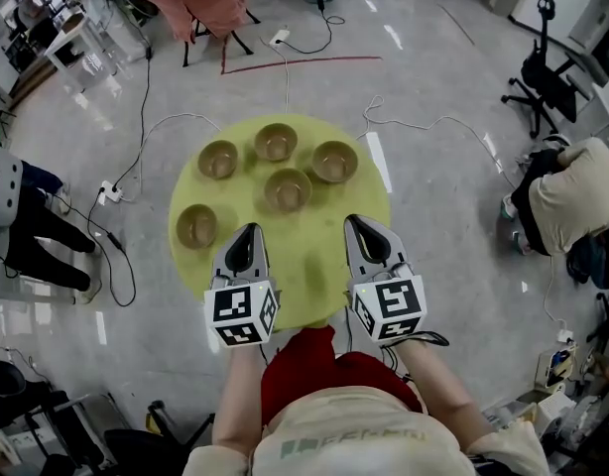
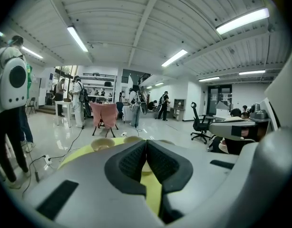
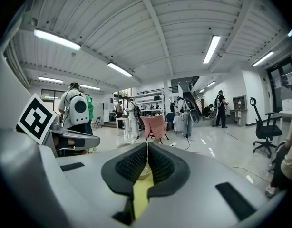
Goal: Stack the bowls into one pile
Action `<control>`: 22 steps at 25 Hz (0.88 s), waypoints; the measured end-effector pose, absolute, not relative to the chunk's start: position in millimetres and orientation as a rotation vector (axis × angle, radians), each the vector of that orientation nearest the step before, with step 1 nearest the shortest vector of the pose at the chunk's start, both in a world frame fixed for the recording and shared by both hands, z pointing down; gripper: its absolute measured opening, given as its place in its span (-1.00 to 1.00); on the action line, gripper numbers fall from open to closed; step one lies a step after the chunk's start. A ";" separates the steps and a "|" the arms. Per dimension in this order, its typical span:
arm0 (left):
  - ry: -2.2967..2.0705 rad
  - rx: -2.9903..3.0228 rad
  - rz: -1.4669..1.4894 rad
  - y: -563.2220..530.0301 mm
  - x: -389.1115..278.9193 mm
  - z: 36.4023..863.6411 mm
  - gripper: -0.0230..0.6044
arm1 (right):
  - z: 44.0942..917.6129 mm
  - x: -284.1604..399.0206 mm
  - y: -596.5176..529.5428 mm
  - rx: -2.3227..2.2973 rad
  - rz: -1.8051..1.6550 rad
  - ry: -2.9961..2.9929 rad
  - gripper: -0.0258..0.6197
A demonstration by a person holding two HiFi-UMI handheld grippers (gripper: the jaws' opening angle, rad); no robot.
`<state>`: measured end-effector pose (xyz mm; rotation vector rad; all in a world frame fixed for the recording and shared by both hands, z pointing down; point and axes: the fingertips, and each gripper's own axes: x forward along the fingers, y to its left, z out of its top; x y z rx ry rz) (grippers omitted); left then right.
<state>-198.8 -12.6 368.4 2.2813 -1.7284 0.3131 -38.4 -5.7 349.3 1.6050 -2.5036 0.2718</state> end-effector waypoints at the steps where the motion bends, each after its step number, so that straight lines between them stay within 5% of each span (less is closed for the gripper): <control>1: -1.722 2.280 0.313 -20.2 -201.3 370.4 -0.85 | 349.6 -40.6 -12.9 1.610 0.270 -2.499 -0.81; 22: -1.573 2.190 0.423 -116.7 -221.5 435.3 -0.85 | 398.6 -74.8 -95.3 1.570 0.369 -2.389 -0.81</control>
